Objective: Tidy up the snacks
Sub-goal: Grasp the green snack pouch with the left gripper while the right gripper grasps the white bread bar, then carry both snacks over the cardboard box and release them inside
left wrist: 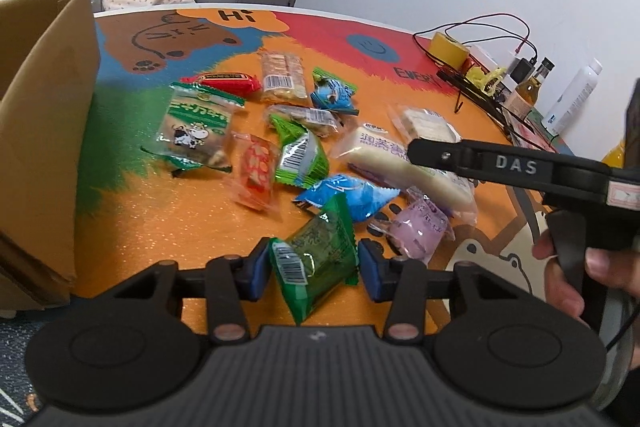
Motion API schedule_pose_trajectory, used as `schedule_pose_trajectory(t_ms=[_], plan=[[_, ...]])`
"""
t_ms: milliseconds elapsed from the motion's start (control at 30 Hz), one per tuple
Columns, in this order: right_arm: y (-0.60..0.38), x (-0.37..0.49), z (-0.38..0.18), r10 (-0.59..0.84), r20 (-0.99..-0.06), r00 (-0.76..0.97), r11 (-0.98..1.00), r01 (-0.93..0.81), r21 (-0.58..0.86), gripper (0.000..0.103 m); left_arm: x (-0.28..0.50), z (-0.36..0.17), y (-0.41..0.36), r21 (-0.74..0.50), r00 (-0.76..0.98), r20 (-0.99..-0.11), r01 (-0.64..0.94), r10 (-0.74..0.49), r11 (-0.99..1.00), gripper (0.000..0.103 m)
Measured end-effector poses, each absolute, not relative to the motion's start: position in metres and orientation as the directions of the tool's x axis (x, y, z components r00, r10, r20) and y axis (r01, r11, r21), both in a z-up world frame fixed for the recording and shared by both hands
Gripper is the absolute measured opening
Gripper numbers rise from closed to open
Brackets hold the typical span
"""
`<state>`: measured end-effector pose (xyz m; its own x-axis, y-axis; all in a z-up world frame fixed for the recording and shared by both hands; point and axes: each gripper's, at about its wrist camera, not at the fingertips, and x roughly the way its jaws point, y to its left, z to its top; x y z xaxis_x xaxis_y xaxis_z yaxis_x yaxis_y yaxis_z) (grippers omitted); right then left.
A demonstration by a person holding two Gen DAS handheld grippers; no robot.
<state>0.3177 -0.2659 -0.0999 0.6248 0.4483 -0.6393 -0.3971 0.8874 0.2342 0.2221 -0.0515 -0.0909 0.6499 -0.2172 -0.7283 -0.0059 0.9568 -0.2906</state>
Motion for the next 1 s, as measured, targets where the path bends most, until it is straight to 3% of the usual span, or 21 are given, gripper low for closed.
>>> schedule_pose_trajectory(t_ms=[233,367,533,1000], plan=[[-0.257,0.318,-0.111,0.414,-0.699,0.584,0.896,-0.398,0.198,0.069,0.220,-0.092,-0.043,-0.287,0.654,-0.729,-0.027,-0.200,0.958,0.045],[-0.261,0.307,-0.115,0.384,-0.707,0.594,0.907,-0.386,0.168,0.050,0.220,-0.093,-0.042,-0.274,0.652,-0.735,-0.031,-0.188,0.961,0.045],[-0.275,0.300,-0.113,0.380,-0.710,0.593,0.916,-0.350,0.198,0.036,0.220,-0.093,-0.043,-0.262,0.658,-0.732,-0.032,-0.177,0.965,0.045],[-0.298,0.271,-0.097,0.435,-0.652,0.621,0.900,-0.289,0.325,0.028,0.208,-0.063,-0.041,-0.265,0.710,-0.679,0.001,-0.187,0.964,0.044]])
